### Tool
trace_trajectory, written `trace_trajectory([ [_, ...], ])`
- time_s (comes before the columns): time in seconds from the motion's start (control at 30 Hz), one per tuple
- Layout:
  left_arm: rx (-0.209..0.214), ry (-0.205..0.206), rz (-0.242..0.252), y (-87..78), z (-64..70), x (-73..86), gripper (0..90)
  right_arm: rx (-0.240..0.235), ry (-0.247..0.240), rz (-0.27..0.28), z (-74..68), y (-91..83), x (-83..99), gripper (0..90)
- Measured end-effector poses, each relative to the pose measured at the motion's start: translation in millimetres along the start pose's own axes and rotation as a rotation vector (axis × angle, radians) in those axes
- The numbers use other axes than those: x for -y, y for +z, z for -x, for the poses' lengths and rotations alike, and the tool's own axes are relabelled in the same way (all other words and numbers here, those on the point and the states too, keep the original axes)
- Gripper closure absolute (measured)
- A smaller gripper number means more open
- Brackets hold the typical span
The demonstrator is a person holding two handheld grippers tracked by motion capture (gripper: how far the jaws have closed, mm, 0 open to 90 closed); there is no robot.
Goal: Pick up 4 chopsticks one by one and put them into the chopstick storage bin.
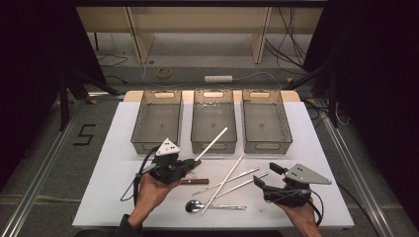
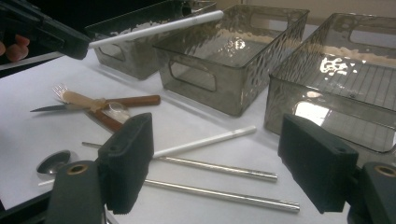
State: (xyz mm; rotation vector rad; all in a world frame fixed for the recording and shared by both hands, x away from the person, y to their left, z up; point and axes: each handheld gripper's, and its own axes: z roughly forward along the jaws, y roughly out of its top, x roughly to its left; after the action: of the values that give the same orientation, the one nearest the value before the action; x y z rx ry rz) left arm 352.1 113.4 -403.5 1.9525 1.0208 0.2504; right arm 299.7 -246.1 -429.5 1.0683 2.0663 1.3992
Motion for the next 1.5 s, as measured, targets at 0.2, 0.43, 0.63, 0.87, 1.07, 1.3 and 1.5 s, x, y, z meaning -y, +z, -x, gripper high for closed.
trace_trajectory([
  [0.2,-0.01,-0.012,0.015,-5.6,-10.1,-4.2,84.7,-0.002,0.004,-0.003,0.5,0.7,0.5,27.6],
  [0.43,-0.026,-0.029,0.036,-13.3,-19.9,-7.7,84.7,-0.002,0.001,-0.002,0.5,0.6,0.4,27.6],
  [0.63,-0.062,-0.055,0.059,-18.9,-35.9,-11.8,84.7,-0.002,0.002,-0.005,0.4,0.8,0.6,27.7],
  [0.87,-0.116,-0.087,0.087,-24.0,-64.9,-18.9,84.7,-0.001,0.007,-0.008,1.1,1.1,1.2,27.6],
  [1.07,-0.165,-0.12,0.098,-23.6,-93.7,-25.5,84.7,-0.003,0.01,-0.012,2.2,1.3,1.7,27.6],
  [1.3,-0.212,-0.151,0.098,-18.6,-123.7,-32.0,84.7,-0.004,0.012,-0.012,2.1,1.7,2.0,27.6],
  [1.5,-0.239,-0.166,0.09,-12.0,-147.3,-36.6,84.6,-0.006,0.013,-0.013,2.3,1.8,2.1,27.7],
])
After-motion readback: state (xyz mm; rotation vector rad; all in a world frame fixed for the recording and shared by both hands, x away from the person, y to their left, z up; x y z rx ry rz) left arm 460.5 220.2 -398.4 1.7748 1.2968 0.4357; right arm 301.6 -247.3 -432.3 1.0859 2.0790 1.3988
